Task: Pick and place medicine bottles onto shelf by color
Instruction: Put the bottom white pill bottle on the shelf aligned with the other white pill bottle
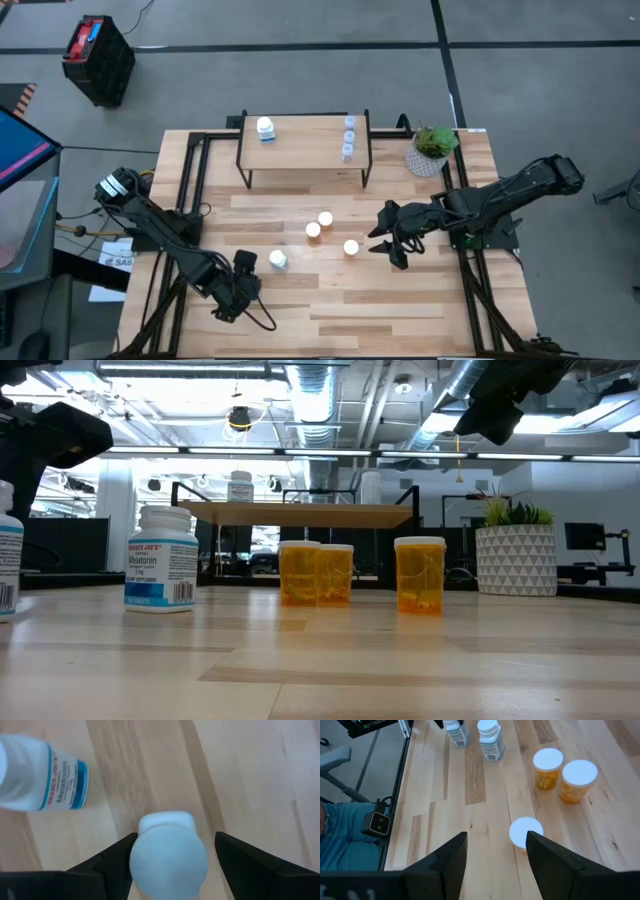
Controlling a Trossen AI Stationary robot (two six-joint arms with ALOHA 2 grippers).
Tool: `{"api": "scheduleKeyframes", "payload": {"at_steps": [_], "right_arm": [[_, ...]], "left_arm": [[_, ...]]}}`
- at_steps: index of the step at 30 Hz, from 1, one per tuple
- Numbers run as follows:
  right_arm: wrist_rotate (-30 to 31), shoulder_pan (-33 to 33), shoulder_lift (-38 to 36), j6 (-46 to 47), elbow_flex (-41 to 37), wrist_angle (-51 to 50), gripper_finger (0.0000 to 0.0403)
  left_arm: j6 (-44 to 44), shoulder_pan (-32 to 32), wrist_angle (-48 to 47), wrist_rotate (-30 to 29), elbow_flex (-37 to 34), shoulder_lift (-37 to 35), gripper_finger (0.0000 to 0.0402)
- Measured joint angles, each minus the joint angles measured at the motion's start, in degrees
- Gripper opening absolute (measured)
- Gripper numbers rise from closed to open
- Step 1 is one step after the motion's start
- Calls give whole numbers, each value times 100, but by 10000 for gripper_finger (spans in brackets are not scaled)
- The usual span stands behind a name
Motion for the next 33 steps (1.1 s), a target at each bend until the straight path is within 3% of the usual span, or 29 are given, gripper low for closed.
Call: {"api": "scheduleKeyframes", "payload": {"at_steps": [15,18,23,27,33], "right_arm": [[0,0,0,2,0,-7,224],[0,0,0,2,0,-9,224],[-1,0,-1,2,0,-7,224],[-1,0,-1,2,0,-7,224],[80,0,-1,1,0,-7,224]], "left_arm": [[13,6,2,-256,-41,49,247],[53,4,-3,-248,-41,49,222],[292,40,-121,-85,-28,-48,144],[627,206,-927,-22,342,-268,137],[1796,887,-2284,-276,1356,-926,137]]}}
